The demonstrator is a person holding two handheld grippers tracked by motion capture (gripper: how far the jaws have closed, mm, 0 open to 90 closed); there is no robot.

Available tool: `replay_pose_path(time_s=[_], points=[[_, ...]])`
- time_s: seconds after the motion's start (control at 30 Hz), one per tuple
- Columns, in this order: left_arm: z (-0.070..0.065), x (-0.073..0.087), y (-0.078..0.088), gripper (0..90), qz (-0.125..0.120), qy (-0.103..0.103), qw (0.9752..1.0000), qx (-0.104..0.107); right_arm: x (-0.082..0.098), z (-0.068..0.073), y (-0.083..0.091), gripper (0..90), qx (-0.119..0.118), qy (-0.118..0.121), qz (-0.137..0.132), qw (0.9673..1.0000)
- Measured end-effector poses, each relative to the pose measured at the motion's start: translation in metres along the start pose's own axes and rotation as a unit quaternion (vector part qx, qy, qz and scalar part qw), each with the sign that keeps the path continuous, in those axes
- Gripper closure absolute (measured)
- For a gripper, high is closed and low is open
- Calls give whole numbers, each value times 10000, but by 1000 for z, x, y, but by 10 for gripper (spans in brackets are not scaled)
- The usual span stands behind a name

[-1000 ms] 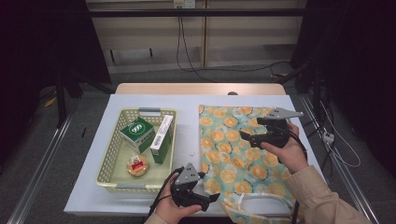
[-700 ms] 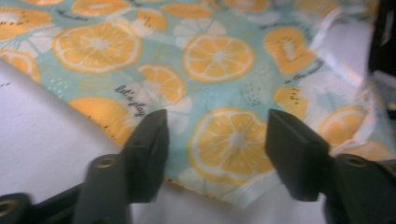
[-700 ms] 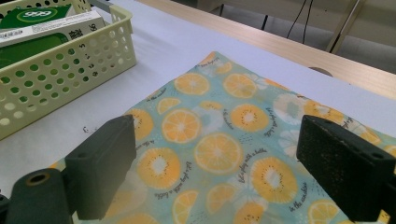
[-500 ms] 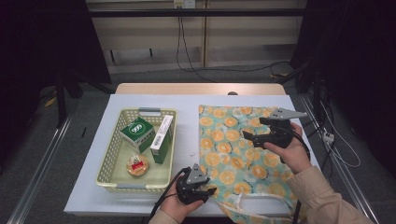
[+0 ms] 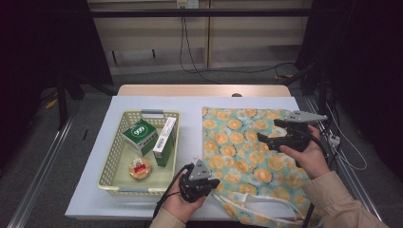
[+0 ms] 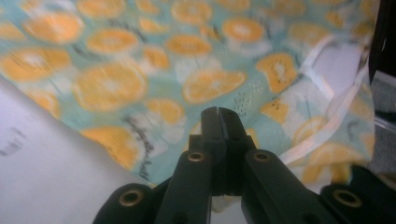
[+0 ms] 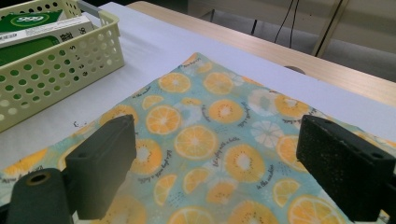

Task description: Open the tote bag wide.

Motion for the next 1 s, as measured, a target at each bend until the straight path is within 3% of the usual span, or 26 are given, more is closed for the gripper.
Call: replay_pose_path(time_s=[0.1,0.23,0.33,0.43,0.57,0.73,1.0], points=[[11,-13,7,900,-16,-28,9999,-109,-7,-2,8,120,-11,-12,-61,10000],[38,-29,19,900,-130,56,9988,-466,-11,-8,18,116,152,155,-87,9997],[56,-40,26,900,-196,128,9978,-626,-7,-12,23,113,146,159,-41,9998],[69,-48,28,900,-337,491,9964,-598,-2,-14,24,114,141,147,4,9998],[70,-60,32,900,-511,637,9951,-556,2,-9,22,115,55,142,44,9999],[68,-76,36,900,-506,543,9955,-585,6,-2,18,116,-60,155,54,9998],[88,-102,44,900,-534,396,9948,-778,14,11,7,130,-224,114,145,9996]])
Point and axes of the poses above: each handheld gripper's, and its own axes: y roughly backward along the jaws, x roughly out of its underside, z roughly to its left, the point moved 10 cm from there along -y, roughly forward along the jaws, and after that the axes turned 10 degrees about -y, right-handed, at the moved point
